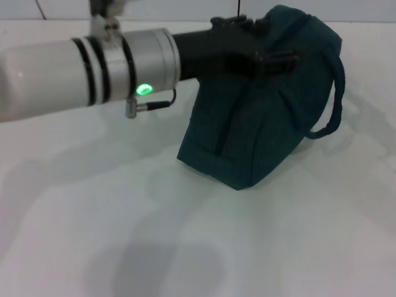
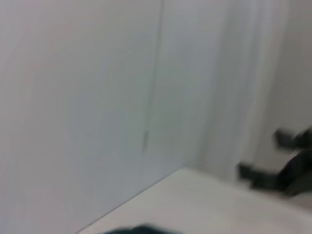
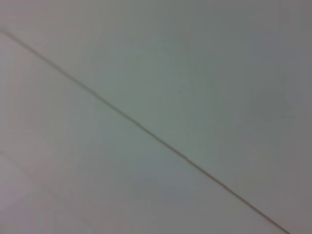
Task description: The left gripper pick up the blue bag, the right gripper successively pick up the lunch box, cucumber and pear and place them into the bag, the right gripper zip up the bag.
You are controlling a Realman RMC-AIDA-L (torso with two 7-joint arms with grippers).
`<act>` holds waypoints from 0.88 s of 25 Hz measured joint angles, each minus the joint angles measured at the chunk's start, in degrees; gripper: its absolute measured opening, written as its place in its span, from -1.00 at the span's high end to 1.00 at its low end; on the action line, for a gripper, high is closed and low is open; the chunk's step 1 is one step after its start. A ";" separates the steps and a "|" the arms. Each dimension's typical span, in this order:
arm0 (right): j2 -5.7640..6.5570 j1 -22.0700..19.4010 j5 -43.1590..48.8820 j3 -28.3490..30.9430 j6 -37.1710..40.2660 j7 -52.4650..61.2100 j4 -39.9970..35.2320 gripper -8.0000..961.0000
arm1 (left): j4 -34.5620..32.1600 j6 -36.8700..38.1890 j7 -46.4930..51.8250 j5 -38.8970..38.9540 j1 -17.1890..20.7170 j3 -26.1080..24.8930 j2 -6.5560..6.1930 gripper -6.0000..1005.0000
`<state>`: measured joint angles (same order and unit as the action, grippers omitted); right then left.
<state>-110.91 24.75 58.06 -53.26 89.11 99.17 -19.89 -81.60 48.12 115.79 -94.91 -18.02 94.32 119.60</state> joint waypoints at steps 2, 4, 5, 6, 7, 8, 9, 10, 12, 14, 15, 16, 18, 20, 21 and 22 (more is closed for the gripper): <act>0.08 0.43 0.10 -0.04 1.88 -3.47 -0.19 -0.71 | -0.16 4.25 -0.20 3.15 -0.01 -2.77 -0.04 -0.40; 0.27 1.04 0.58 -0.14 4.51 -7.04 -0.52 -0.71 | -0.17 9.36 -0.34 5.42 -0.33 -6.97 -0.06 -0.56; 0.37 1.30 1.53 -0.18 6.00 -8.68 -1.09 -0.71 | -0.18 11.00 -0.32 5.79 -0.46 -8.57 -0.06 -0.60; 0.46 1.77 2.63 -0.20 7.38 -10.17 -1.78 -0.71 | -0.18 12.32 -0.30 6.06 -0.56 -9.72 -0.06 -0.63; 0.47 2.17 4.19 -0.22 8.67 -11.47 -2.84 -0.71 | -0.19 14.97 -0.32 6.42 -0.78 -12.15 -0.07 -0.66; 0.43 2.41 5.50 -0.22 9.57 -12.43 -3.98 -0.71 | -0.18 17.68 -0.42 6.73 -0.96 -14.38 -0.09 -0.69; 0.20 2.59 7.09 -0.23 10.43 -13.65 -5.60 -0.71 | -0.21 19.32 -0.54 6.86 -1.07 -15.67 -0.11 -0.72; -0.24 2.61 8.21 -0.25 10.94 -14.80 -6.88 -0.71 | -0.17 22.19 -0.96 7.10 -1.22 -18.05 -0.13 -0.75; -1.13 2.61 10.15 -0.26 11.57 -17.78 -9.32 -0.71 | 0.50 27.07 -2.06 7.89 -1.27 -22.54 -0.16 -0.75; -1.84 2.52 11.29 -0.26 11.99 -21.46 -10.57 -0.71 | 2.16 31.86 -3.32 9.55 -1.21 -27.23 -0.17 -0.75; -2.13 2.50 11.78 -0.29 12.33 -23.55 -10.83 -0.71 | 3.60 34.70 -4.41 10.75 -1.16 -29.77 -0.19 -0.75; -2.28 2.50 12.27 -0.31 12.65 -25.21 -10.98 -0.71 | 5.00 36.96 -5.52 11.79 -1.14 -31.81 -0.20 -0.75; -2.47 2.98 14.64 -0.49 13.61 -28.17 -11.57 -0.71 | 8.65 41.74 -8.58 13.40 -1.09 -36.13 -0.24 -0.75; -2.71 3.54 17.27 -1.10 14.02 -29.10 -13.23 -0.70 | 13.08 46.47 -12.94 14.18 -1.05 -40.32 -0.33 -0.75; -2.88 3.67 18.38 -1.50 14.11 -29.27 -14.17 -0.69 | 14.99 48.10 -14.81 14.15 -1.04 -41.78 -0.46 -0.75; -3.06 3.77 19.35 -1.96 14.13 -29.29 -15.14 -0.69 | 17.81 50.31 -17.35 13.96 -1.00 -43.75 -0.74 -0.75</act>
<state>-113.97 28.51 77.41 -55.21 103.24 69.88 -35.03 -63.79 98.43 98.44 -80.95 -19.02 50.57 118.86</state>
